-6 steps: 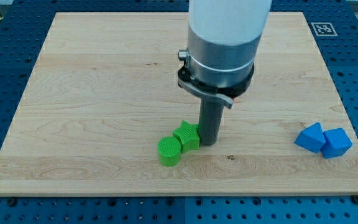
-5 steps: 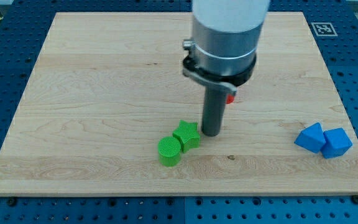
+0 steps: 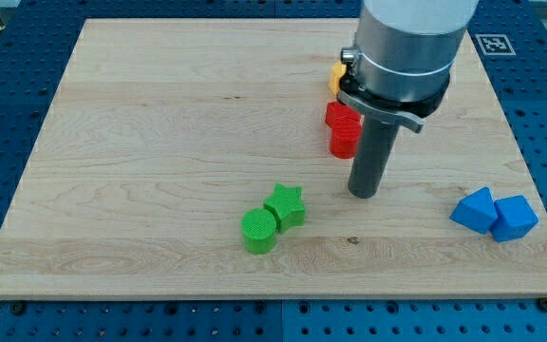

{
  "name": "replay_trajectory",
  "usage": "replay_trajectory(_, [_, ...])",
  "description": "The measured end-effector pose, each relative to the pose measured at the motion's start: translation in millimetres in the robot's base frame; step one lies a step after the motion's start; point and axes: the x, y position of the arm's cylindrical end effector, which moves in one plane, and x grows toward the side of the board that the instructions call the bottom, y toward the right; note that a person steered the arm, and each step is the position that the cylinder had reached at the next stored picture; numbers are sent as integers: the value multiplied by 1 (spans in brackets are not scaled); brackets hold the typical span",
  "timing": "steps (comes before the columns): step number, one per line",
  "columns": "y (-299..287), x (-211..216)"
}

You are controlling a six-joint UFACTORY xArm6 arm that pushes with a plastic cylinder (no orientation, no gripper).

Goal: Point your arm to the red star

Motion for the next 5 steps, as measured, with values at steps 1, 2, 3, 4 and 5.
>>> replay_trajectory(1, [3, 0])
replay_trajectory(2, [8, -1])
replay_trajectory(3, [25, -13])
replay_trajectory(4, [33, -40])
replay_trajectory(5, [33, -72])
